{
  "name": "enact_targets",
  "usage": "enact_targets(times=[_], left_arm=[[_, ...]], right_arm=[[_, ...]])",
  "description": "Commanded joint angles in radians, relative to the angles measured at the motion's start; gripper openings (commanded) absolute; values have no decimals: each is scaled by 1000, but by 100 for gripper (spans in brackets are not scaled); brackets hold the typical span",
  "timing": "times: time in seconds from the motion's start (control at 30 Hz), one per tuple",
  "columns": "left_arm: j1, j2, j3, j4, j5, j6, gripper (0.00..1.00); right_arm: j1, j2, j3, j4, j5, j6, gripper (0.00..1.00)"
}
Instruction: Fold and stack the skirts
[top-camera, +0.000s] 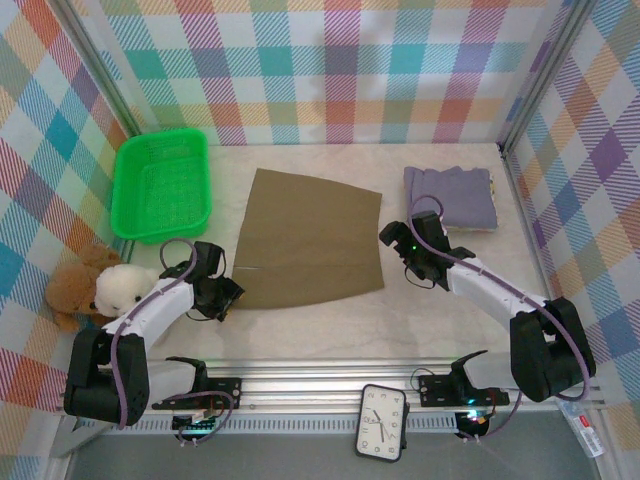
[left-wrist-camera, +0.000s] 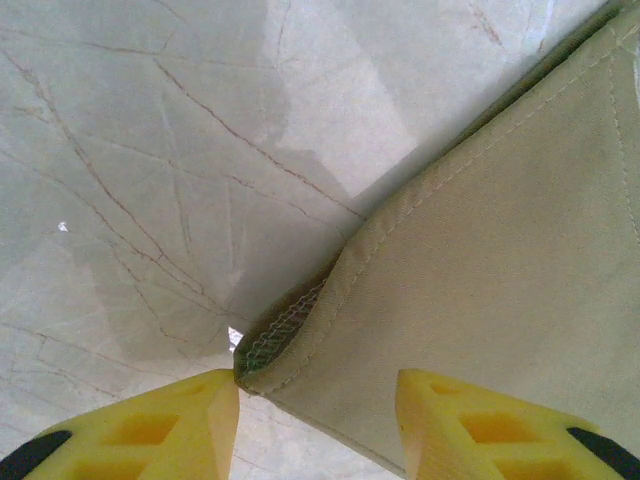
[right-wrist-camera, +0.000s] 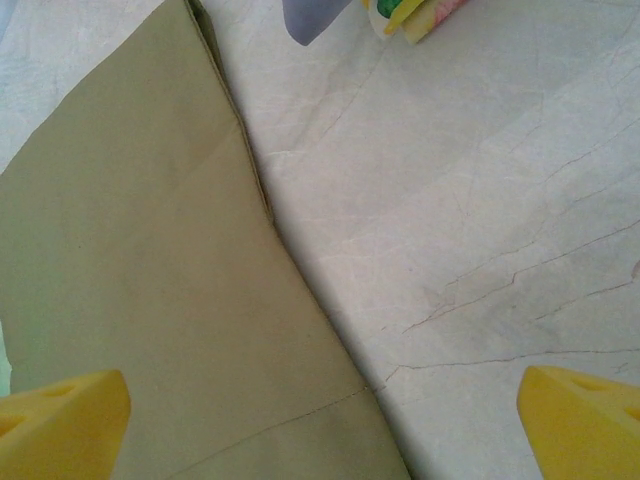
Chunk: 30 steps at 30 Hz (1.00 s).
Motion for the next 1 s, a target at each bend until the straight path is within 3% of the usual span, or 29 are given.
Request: enact_targets(times=[0.0,0.3,0.5,0.73,0.83,0.97], left_arm=[[10,0,-23,4,-21,-17,46],[11,6,-47,65,-8,-34,43],[10,20,-30,143,10,-44,27],[9,-63,-59,42,-9,-48,13],[9,-55,-70,23,7,-45,6],[9,-14,-71,28,32,-42,0]], right_arm=[[-5,-9,12,29,-8,-20,99],[-5,-7,10,36,-20,-21,99],[-5,-2,6,42,-39,-23,99],[-5,-8,-47,26,-146,-52,99],[-5,10,-45,-65,-221,-95,95],[4,25,-61,-154,-279,-83,79]])
